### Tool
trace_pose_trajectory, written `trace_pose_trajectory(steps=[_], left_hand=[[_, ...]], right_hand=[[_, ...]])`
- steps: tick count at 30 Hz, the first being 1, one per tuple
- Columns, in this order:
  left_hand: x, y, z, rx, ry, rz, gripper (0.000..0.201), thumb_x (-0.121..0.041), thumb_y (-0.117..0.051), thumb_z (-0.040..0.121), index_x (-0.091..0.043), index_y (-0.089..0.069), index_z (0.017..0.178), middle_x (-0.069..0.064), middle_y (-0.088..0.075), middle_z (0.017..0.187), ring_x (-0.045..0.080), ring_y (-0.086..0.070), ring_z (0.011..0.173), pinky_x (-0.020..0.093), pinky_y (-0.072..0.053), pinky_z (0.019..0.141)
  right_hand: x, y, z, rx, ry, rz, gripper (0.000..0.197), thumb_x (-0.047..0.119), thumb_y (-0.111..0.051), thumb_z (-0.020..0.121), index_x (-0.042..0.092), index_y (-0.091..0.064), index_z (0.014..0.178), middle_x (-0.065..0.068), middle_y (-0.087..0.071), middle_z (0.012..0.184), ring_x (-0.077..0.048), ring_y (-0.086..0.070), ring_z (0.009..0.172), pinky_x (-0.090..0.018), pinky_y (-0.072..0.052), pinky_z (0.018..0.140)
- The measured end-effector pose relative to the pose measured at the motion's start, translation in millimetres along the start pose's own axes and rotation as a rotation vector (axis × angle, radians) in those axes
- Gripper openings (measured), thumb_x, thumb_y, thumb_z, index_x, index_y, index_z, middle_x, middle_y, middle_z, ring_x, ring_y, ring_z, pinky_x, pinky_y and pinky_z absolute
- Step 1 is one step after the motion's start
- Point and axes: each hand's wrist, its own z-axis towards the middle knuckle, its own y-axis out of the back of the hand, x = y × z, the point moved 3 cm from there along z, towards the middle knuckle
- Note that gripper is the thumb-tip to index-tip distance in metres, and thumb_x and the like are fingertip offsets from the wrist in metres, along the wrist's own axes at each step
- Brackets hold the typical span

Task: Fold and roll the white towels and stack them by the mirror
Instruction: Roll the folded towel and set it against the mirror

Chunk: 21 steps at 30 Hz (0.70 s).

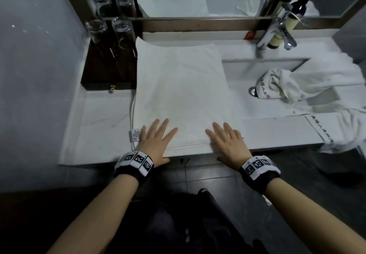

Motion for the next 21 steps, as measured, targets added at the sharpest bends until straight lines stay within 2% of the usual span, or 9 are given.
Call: trace_pose_trajectory(steps=[2,3,6,8,12,15,17,20,21], left_hand=[[-4.7,0.3,-4.5,-0.007,0.002,0.028,0.110,-0.042,-0.073,0.074,-0.039,0.012,0.144,0.000,0.016,0.157,0.033,0.008,0.144,0.061,-0.004,0.111],[-8.0,0.1,-7.3,-0.020,0.004,0.037,0.107,-0.035,-0.073,0.075,-0.039,0.007,0.145,0.000,0.010,0.157,0.033,0.004,0.144,0.060,-0.007,0.111],[-19.3,0.1,-15.5,-0.077,0.005,0.062,0.094,-0.018,-0.071,0.075,-0.038,-0.012,0.146,0.001,-0.015,0.153,0.033,-0.012,0.140,0.055,-0.017,0.108],[-26.7,2.3,-19.2,-0.107,0.013,0.050,0.086,-0.015,-0.069,0.074,-0.038,-0.022,0.143,-0.001,-0.023,0.148,0.031,-0.018,0.138,0.050,-0.021,0.106],[-30.0,9.3,-26.2,-0.112,0.033,-0.052,0.064,-0.024,-0.063,0.081,-0.033,-0.035,0.137,-0.005,-0.028,0.147,0.024,-0.018,0.139,0.046,-0.021,0.109],[-35.4,13.5,-37.3,-0.142,0.050,-0.187,0.050,-0.008,-0.054,0.084,-0.025,-0.048,0.131,-0.003,-0.037,0.146,0.019,-0.024,0.140,0.040,-0.024,0.111],[-36.7,17.2,-45.8,-0.166,0.063,-0.256,0.049,0.003,-0.050,0.083,-0.017,-0.055,0.127,0.001,-0.042,0.144,0.019,-0.031,0.137,0.038,-0.030,0.108],[-40.4,21.8,-54.9,-0.224,0.087,-0.319,0.045,0.014,-0.048,0.081,-0.004,-0.061,0.120,0.011,-0.049,0.139,0.026,-0.044,0.130,0.040,-0.036,0.107],[-41.0,22.4,-56.8,-0.232,0.109,-0.330,0.043,0.014,-0.048,0.082,-0.003,-0.062,0.119,0.012,-0.052,0.136,0.028,-0.048,0.126,0.040,-0.037,0.106]], right_hand=[[-4.5,2.8,-10.8,-0.125,-0.001,0.016,0.091,0.005,-0.071,0.066,0.024,-0.030,0.145,-0.011,-0.034,0.150,-0.041,-0.040,0.127,-0.050,-0.042,0.093],[-8.0,3.3,-15.0,-0.196,-0.007,0.047,0.084,-0.003,-0.069,0.063,0.022,-0.042,0.139,-0.011,-0.045,0.142,-0.041,-0.050,0.117,-0.047,-0.047,0.084],[-14.9,6.7,-21.8,-0.286,-0.011,0.110,0.062,-0.003,-0.066,0.069,0.017,-0.056,0.126,-0.010,-0.057,0.126,-0.038,-0.056,0.099,-0.042,-0.048,0.074],[-18.0,7.8,-24.6,-0.312,0.007,0.120,0.055,-0.005,-0.066,0.067,0.013,-0.060,0.119,-0.012,-0.061,0.116,-0.037,-0.058,0.092,-0.041,-0.048,0.070],[-19.4,7.7,-28.7,-0.307,0.059,0.170,0.053,-0.007,-0.063,0.065,0.014,-0.062,0.113,-0.008,-0.062,0.109,-0.033,-0.056,0.090,-0.038,-0.043,0.075],[-29.9,10.0,-39.7,-0.370,0.096,0.187,0.040,-0.008,-0.070,0.057,0.009,-0.066,0.093,-0.010,-0.065,0.093,-0.033,-0.061,0.081,-0.041,-0.049,0.074],[-41.1,10.5,-46.7,-0.372,0.097,0.182,0.033,-0.004,-0.073,0.055,0.006,-0.066,0.086,-0.013,-0.065,0.092,-0.037,-0.063,0.087,-0.044,-0.050,0.077],[-58.6,4.8,-54.7,-0.289,0.144,0.224,0.044,0.002,-0.072,0.062,-0.001,-0.062,0.105,-0.018,-0.062,0.114,-0.039,-0.054,0.115,-0.048,-0.047,0.094],[-63.0,3.5,-56.2,-0.262,0.161,0.256,0.047,0.003,-0.070,0.066,-0.003,-0.059,0.111,-0.018,-0.061,0.119,-0.039,-0.051,0.120,-0.048,-0.045,0.097]])
